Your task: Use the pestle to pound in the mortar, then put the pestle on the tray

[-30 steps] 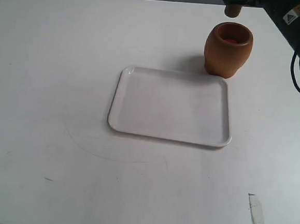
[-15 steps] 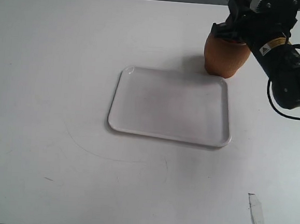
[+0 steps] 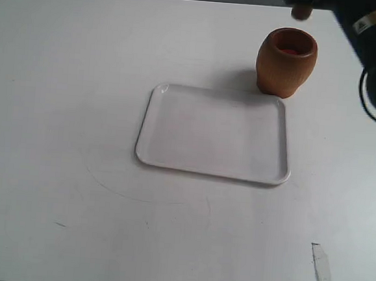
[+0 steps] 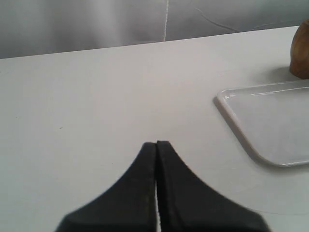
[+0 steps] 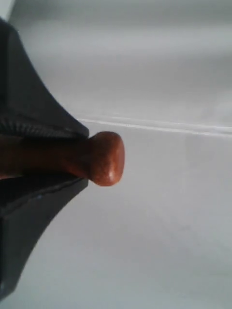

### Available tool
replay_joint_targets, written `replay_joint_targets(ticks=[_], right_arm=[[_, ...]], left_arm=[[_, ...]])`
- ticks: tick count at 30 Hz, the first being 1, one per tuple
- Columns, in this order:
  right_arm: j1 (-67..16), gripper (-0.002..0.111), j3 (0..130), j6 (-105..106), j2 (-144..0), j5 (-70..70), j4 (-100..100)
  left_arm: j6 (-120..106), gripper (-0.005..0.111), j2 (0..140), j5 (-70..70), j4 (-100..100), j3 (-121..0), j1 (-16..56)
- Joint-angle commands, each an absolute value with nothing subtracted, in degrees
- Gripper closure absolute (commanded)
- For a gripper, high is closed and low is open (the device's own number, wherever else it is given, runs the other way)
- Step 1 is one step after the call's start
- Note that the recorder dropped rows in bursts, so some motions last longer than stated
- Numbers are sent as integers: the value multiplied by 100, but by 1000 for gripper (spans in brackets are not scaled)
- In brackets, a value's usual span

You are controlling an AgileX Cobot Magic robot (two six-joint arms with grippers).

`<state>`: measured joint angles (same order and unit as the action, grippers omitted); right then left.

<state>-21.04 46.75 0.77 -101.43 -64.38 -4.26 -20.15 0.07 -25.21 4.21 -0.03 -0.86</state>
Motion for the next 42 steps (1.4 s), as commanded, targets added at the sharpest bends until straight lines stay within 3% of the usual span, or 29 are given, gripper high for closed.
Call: replay_joint_targets(ticks=[1, 10, 20, 25, 28, 32, 42], right_arm=[[-2054, 108, 4850, 177, -9238, -5954, -379], [-2054, 108, 4882, 154, -9570, -5541, -390], [-2054, 108, 4584, -171, -11891, -6353, -231], [-2054, 108, 4625, -127, -10829, -6990, -435], [-2054, 108, 4920, -127, -9493, -6334, -714], [-2054, 108, 5147, -30, -8820, -5435, -744], [-2054, 108, 5097, 0, -9753, -5011, -732]], left_arm=[[-1968, 107, 0, -2503, 379, 0, -42], [-1968, 107, 0, -2503, 379, 0, -42], [-1968, 107, 0, -2503, 379, 0, -42], [-1968, 107, 0, -2503, 379, 0, -42], [-1968, 107, 0, -2503, 379, 0, -42], [-1968, 107, 0, -2503, 379, 0, -42], [-1968, 107, 0, -2503, 379, 0, -42]])
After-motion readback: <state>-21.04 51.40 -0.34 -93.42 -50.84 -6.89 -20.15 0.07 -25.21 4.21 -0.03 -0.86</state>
